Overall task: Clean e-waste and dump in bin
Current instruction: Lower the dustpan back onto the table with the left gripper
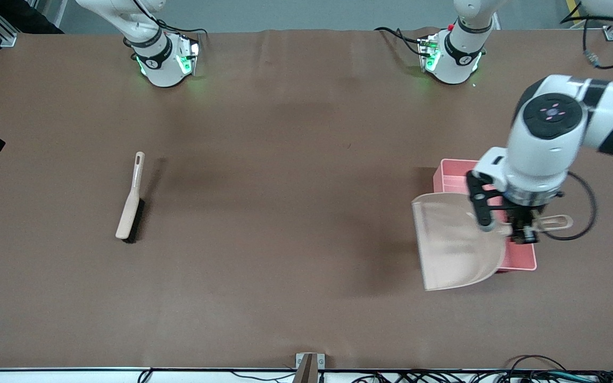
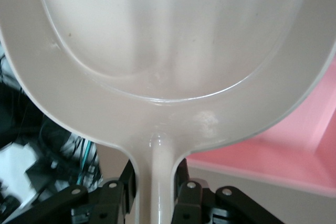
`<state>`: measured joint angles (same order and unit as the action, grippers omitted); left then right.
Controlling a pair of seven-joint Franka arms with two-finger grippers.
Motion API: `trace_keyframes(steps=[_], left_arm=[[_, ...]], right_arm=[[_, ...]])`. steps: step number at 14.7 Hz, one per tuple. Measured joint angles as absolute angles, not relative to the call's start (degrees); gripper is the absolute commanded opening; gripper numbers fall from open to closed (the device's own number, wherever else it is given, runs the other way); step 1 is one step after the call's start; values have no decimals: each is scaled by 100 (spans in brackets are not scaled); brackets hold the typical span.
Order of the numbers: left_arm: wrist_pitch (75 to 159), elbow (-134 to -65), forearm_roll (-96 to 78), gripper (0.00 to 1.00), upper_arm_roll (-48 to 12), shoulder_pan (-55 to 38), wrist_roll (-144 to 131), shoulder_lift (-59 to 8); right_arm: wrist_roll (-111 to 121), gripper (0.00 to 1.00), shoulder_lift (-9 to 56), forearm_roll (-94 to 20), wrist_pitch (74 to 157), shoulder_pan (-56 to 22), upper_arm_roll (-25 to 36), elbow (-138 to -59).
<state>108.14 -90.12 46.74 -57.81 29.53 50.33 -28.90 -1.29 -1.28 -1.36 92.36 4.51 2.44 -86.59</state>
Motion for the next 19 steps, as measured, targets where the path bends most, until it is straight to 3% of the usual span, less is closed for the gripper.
trace_keyframes(steps=[6,11,19], left_arm=[[10822,-8213,4672,13,-5534,1542,3665,-4129],[10899,-8011,4672,14,-4548,134,3331,-4594],[10900,-8052,4672,14,-4521,-43,3729,-5077]], right_arm=[[-129,100,-104,85,9166,451,211,-8653],[-129,100,-98,93,9095,451,200,-8649],[-124,100,-98,88,9037,545,193,-8642]])
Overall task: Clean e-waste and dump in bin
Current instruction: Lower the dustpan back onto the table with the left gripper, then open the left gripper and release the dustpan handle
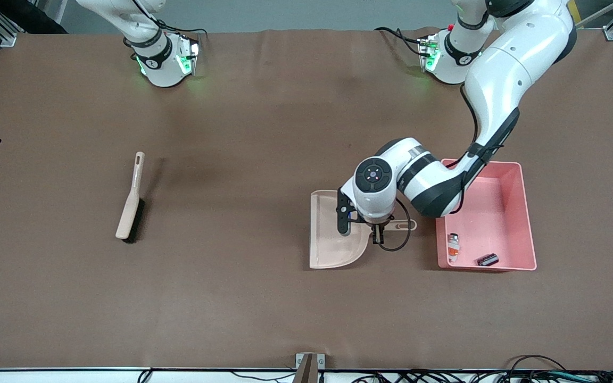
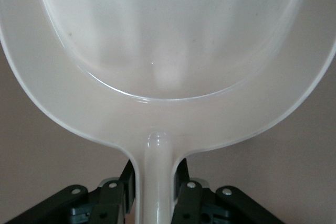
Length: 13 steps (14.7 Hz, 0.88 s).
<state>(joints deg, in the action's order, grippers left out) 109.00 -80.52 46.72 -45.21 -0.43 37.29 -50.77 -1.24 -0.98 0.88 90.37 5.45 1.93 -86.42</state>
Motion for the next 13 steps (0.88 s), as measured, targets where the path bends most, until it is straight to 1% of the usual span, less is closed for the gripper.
trace_keyframes(steps=[10,11,12,13], left_arm=[[10897,-8457,4707,15,-4521,-172,3564,-5095],[10897,-8477,4717,18,-4521,-177,3507,-5095],[10897,-8489,4751,23,-4521,-187,3439,-5095],[10897,-8497,4793,34,-4521,-206,3353,-5095]], right_arm=[[63,100,-98,89,9037,544,146,-8637],[63,100,-98,89,9037,544,145,-8637],[64,100,-98,89,9037,544,145,-8636],[65,100,-98,89,9036,544,143,-8636]])
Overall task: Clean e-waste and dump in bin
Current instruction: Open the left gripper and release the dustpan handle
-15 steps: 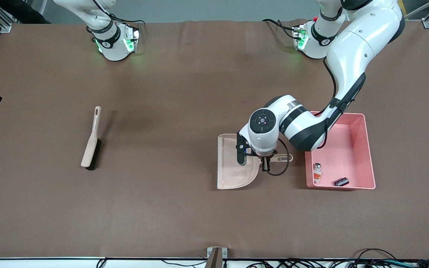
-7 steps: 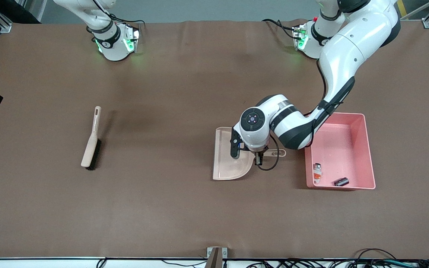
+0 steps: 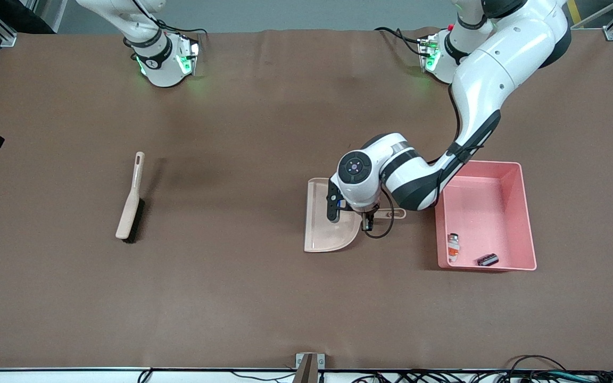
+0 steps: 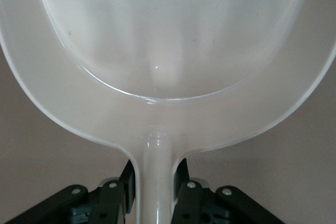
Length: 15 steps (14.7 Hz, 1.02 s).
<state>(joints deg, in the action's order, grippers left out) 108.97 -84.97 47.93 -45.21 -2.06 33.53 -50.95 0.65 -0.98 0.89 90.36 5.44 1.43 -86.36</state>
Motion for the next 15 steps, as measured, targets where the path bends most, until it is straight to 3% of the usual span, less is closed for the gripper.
trace_keyframes(steps=[2,3,11,15], left_arm=[[10897,-8517,4823,65,-4521,-245,3156,-5095],[10896,-8530,4825,97,-4521,-255,3091,-5095],[10869,-8453,4830,100,-4529,-253,2879,-4940],[10441,-8029,4657,100,-4538,-128,2056,-4552]], right_arm=[[66,100,-98,89,9033,541,134,-8636],[66,100,-98,88,9030,536,129,-8636],[67,100,-98,83,8795,430,93,-8633],[67,100,-98,82,8778,396,88,-8631]])
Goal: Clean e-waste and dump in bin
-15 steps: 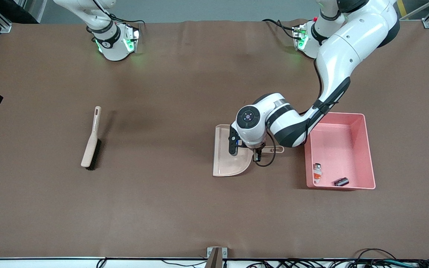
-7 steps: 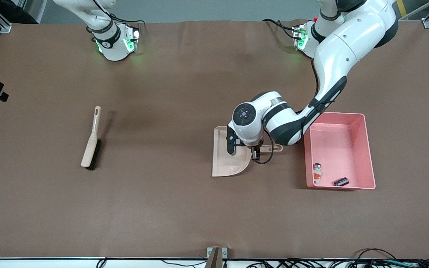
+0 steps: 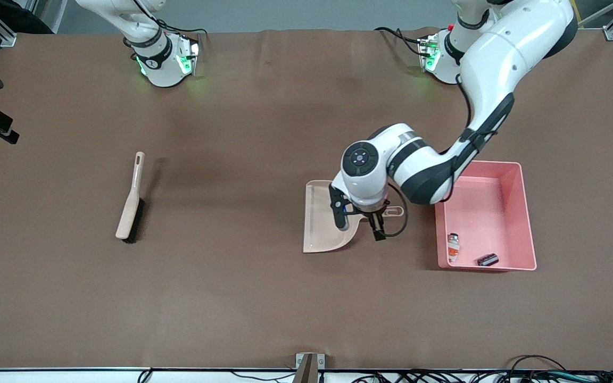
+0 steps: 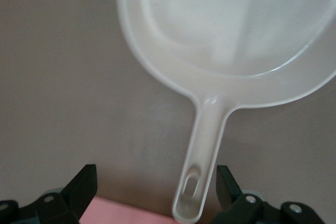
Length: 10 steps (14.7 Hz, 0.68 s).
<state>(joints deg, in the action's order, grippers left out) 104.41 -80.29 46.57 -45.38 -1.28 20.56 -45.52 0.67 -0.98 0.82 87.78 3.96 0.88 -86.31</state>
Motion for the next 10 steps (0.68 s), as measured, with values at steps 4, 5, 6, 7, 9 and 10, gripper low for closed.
trace_keyframes(steps=[4,5,6,7,9,10], left_arm=[[10065,-7419,4582,100,-4538,199,1204,-4288],[10067,-7315,4509,100,-4561,383,1095,-4270],[10067,-7208,4345,100,-4592,566,1024,-4246],[10068,-7123,4034,100,-4619,760,852,-4183],[10037,-7032,3235,100,-4629,1178,379,-3908],[9951,-7025,2836,100,-4634,1416,194,-3729]], right_arm=[[67,100,-98,82,8769,394,88,-8630],[67,100,-98,82,8766,394,88,-8630],[67,100,-97,82,8764,394,88,-8630],[67,100,-97,82,8763,393,88,-8630],[67,100,-97,82,8760,393,88,-8628],[67,100,-97,82,8759,392,88,-8628]])
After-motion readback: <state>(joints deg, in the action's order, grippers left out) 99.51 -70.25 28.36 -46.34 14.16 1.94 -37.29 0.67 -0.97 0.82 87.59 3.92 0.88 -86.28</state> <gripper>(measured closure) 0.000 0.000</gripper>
